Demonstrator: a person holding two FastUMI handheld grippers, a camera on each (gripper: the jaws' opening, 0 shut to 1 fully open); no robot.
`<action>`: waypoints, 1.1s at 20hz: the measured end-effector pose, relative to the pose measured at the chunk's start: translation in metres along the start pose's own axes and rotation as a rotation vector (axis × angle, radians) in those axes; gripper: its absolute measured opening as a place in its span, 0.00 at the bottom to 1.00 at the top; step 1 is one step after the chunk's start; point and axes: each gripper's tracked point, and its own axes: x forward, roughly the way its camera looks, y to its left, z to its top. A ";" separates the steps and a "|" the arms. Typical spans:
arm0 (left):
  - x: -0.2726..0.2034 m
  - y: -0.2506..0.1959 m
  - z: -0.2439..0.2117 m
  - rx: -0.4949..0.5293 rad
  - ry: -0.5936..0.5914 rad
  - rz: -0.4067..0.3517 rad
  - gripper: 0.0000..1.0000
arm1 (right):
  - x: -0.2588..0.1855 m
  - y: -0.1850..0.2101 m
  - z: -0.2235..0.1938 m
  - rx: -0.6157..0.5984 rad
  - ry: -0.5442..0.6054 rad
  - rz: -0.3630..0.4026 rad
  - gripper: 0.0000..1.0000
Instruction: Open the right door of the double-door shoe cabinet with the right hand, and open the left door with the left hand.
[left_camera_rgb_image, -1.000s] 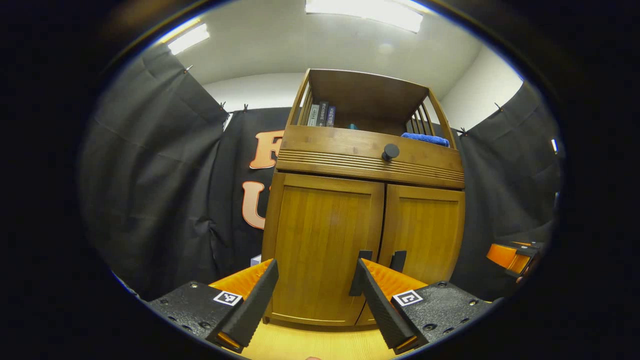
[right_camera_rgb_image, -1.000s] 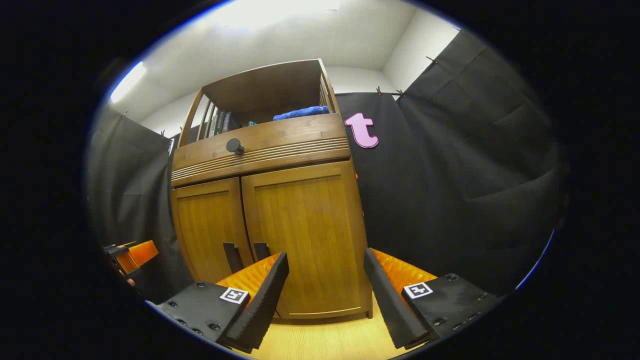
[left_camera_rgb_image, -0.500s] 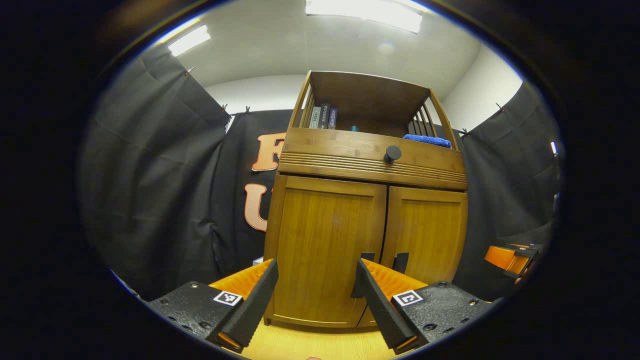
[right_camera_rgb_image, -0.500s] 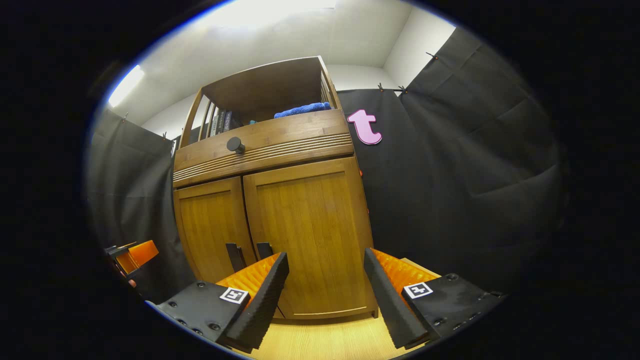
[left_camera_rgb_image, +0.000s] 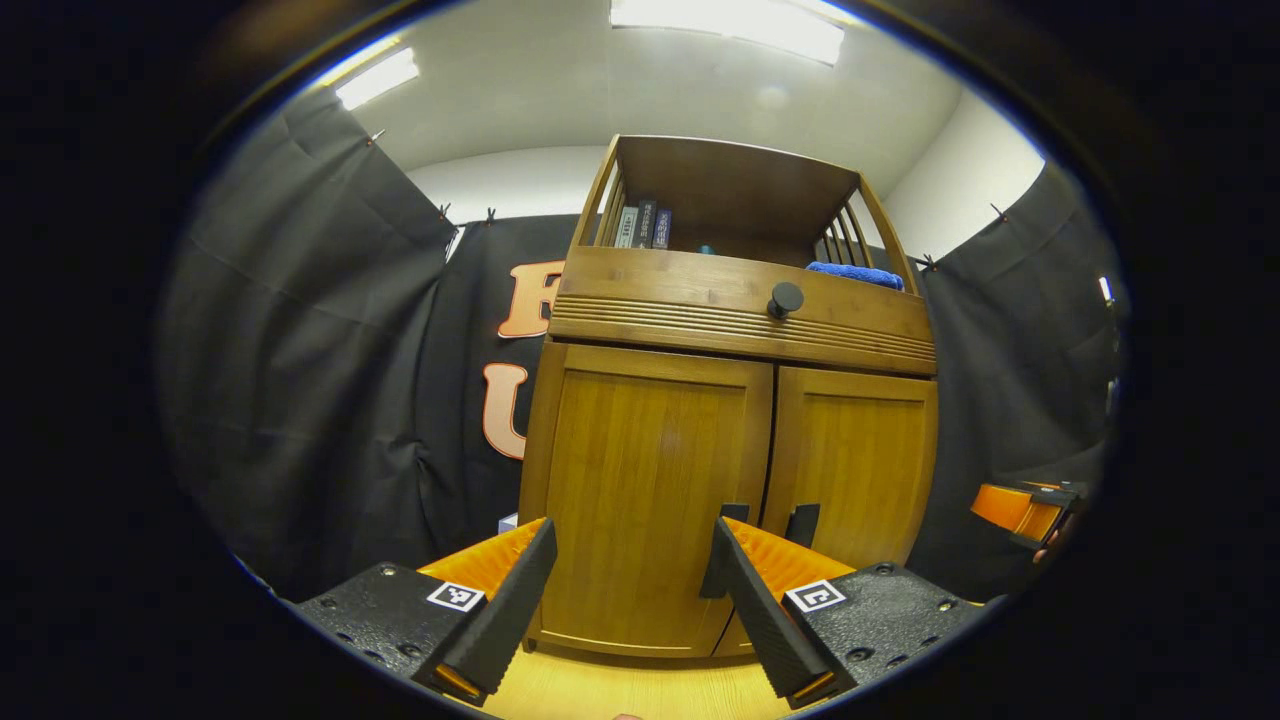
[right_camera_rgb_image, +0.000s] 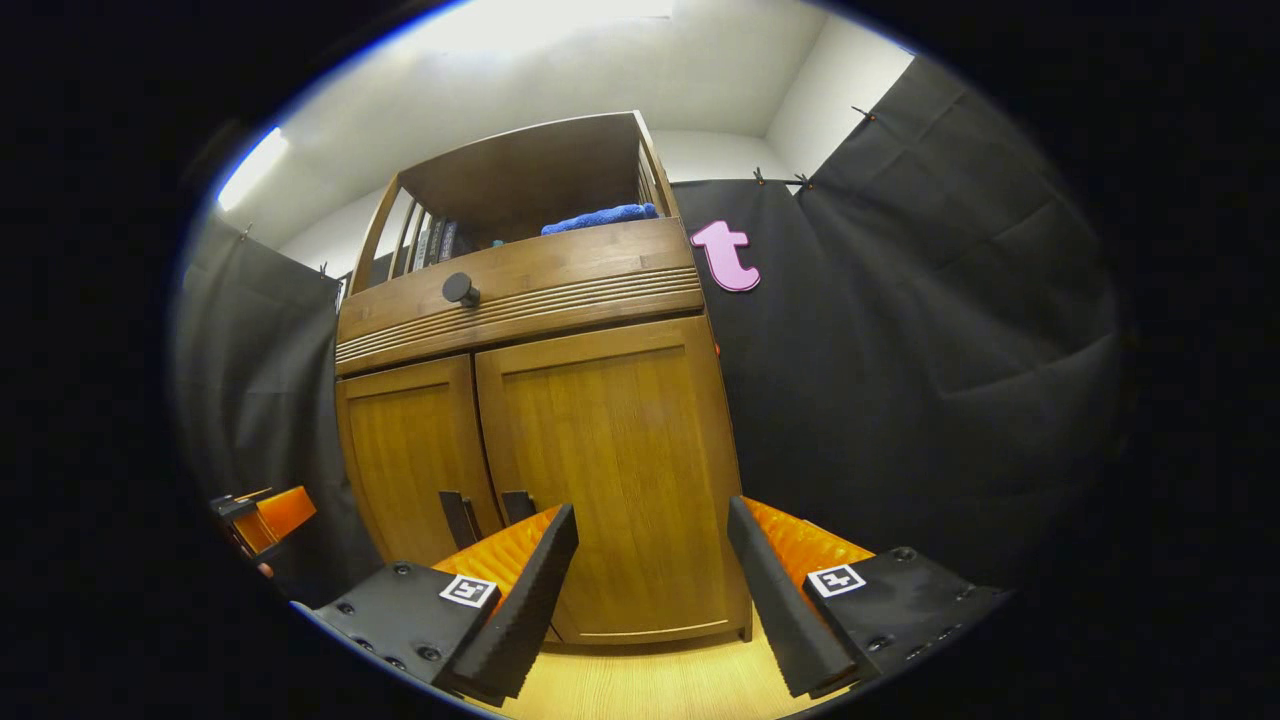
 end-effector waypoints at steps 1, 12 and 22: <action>0.002 0.000 -0.002 0.000 0.003 -0.002 0.94 | 0.002 0.000 0.000 -0.003 0.000 -0.003 0.98; 0.011 0.005 -0.017 0.001 0.030 0.001 0.94 | 0.066 0.076 -0.024 -0.028 0.051 0.158 1.00; 0.003 0.019 -0.014 0.025 0.018 0.046 0.94 | 0.144 0.130 -0.089 -0.035 0.166 0.199 0.97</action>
